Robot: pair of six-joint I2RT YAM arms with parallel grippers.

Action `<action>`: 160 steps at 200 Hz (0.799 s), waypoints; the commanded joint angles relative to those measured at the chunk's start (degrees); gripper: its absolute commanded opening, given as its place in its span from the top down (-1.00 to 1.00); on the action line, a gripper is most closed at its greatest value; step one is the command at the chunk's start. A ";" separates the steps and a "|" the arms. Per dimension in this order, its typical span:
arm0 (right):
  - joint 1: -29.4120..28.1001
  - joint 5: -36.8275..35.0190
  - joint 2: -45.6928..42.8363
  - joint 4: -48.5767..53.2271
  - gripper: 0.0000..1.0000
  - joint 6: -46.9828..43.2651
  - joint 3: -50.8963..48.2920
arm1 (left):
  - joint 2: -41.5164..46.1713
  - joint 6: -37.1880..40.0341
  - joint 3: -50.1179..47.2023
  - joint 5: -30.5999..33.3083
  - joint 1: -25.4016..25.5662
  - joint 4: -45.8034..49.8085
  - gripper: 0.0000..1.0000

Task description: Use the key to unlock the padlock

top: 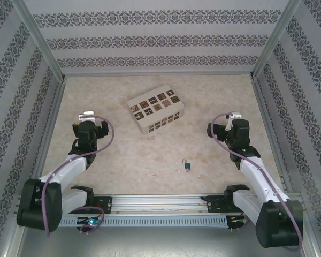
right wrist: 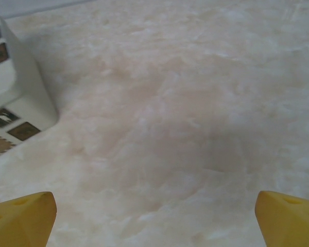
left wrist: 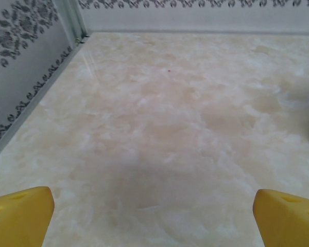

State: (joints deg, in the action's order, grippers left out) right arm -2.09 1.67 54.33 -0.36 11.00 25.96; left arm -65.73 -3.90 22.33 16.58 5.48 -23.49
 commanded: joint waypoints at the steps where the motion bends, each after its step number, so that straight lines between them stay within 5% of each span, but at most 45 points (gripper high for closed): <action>1: 0.84 -3.07 1.08 -13.26 -0.97 -3.19 -2.86 | -4.31 3.97 -0.91 -1.95 -0.82 -14.10 -0.99; 101: 1.82 -3.14 16.00 -50.36 -0.97 -7.40 -13.56 | -27.21 3.31 -6.60 -9.11 -3.90 -46.10 -0.99; 160: 2.17 0.28 27.44 -59.84 -0.97 -9.18 -11.37 | -25.58 1.46 -1.72 -15.16 -6.62 -34.14 -0.99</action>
State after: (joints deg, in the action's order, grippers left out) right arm -0.47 -0.23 77.73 -52.12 3.38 13.17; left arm -91.88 -1.76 18.00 5.23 -0.51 -59.11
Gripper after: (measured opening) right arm 0.985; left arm 0.993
